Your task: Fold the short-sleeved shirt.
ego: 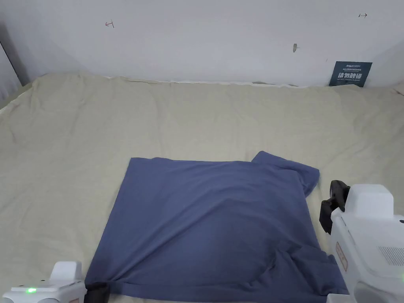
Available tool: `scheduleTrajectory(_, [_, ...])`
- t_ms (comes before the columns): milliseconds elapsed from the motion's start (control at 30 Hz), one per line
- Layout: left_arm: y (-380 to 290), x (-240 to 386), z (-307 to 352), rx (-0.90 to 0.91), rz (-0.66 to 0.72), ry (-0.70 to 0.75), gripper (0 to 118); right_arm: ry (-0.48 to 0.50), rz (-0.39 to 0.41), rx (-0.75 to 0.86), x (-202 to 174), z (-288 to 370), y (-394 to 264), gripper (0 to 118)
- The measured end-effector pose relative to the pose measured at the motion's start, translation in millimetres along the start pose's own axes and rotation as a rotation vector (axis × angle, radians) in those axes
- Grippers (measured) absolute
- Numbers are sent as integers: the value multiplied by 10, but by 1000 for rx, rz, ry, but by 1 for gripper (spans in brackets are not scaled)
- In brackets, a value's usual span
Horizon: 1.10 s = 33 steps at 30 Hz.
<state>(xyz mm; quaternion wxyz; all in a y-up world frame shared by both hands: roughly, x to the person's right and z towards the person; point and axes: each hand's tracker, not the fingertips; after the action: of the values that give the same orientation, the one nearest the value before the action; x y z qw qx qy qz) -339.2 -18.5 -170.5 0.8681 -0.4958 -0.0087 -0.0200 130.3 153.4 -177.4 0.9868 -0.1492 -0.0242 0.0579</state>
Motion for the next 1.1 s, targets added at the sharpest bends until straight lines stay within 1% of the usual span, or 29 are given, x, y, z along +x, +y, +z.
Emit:
scheduleTrajectory(33, [-16, 14, -30, -1, -5, -9, 84, -2, 1, -6, 5, 3, -20, 2])
scheduleTrajectory(67, [-46, 30, -40, -2, -9, -27, 60, -3, 3, -13, 14, 1, -37, 2])
scheduleTrajectory(100, [-50, 52, -57, -3, -17, -47, 23, -4, 3, -20, 26, 0, -55, 2])
scheduleTrajectory(133, [-52, 89, -54, 7, -15, -82, 11, -6, 0, -31, 44, 12, -87, 2])
scheduleTrajectory(200, [-36, 183, -1, 30, -46, -31, 6, -18, -7, -71, 103, 10, -175, 3])
scheduleTrajectory(233, [-29, 203, 19, 40, -51, -33, 5, -29, -13, -106, 135, -3, -231, 5])
scheduleTrajectory(267, [-19, 210, 46, 51, -49, -37, 5, -36, -24, -144, 176, -11, -315, 12])
scheduleTrajectory(333, [-3, 205, 116, 75, -37, -44, 5, -32, -60, -247, 269, -56, -532, 46])
scheduleTrajectory(367, [10, 209, 148, 90, -36, -46, 5, -32, -82, -324, 315, -105, -678, 68])
scheduleTrajectory(400, [32, 215, 173, 100, -35, -45, 5, -29, -98, -403, 353, -151, -820, 92])
scheduleTrajectory(433, [53, 221, 191, 104, -34, -46, 5, -28, -115, -470, 384, -193, -967, 106])
scheduleTrajectory(467, [70, 226, 221, 112, -34, -48, 5, -27, -130, -535, 407, -233, -1128, 111])
scheduleTrajectory(533, [104, 236, 259, 124, -32, -51, 5, -27, -150, -590, 421, -239, -1387, 110])
scheduleTrajectory(600, [131, 245, 287, 135, -26, -53, 5, -42, -134, -656, 412, -268, -1621, 109])
scheduleTrajectory(633, [142, 246, 294, 138, -22, -54, 5, -48, -125, -680, 409, -293, -1703, 107])
scheduleTrajectory(667, [153, 247, 298, 140, -20, -55, 5, -46, -119, -698, 415, -304, -1779, 99])
scheduleTrajectory(733, [164, 246, 290, 142, -17, -52, 5, -30, -126, -704, 434, -325, -1857, 58])
scheduleTrajectory(767, [171, 243, 287, 143, -13, -51, 5, -15, -136, -704, 451, -333, -1869, 39])
scheduleTrajectory(800, [177, 238, 285, 142, -7, -53, 5, 14, -157, -700, 483, -354, -1917, 17])
scheduleTrajectory(833, [185, 233, 285, 144, 2, -54, 5, 79, -202, -688, 499, -354, -1897, 12])
scheduleTrajectory(867, [202, 213, 272, 147, 16, -56, 5, 62, -195, -674, 489, -339, -1839, 6])
scheduleTrajectory(900, [215, 202, 275, 148, 25, -58, 5, 46, -174, -649, 472, -322, -1788, 7])
scheduleTrajectory(933, [235, 189, 283, 152, 40, -61, 5, 45, -139, -625, 468, -306, -1719, 7])
scheduleTrajectory(967, [261, 172, 295, 160, 57, -65, 5, 53, -124, -611, 475, -306, -1641, 6])
scheduleTrajectory(1100, [484, 112, 342, 199, 99, -70, 5, 66, -124, -532, 516, -344, -1253, 6])
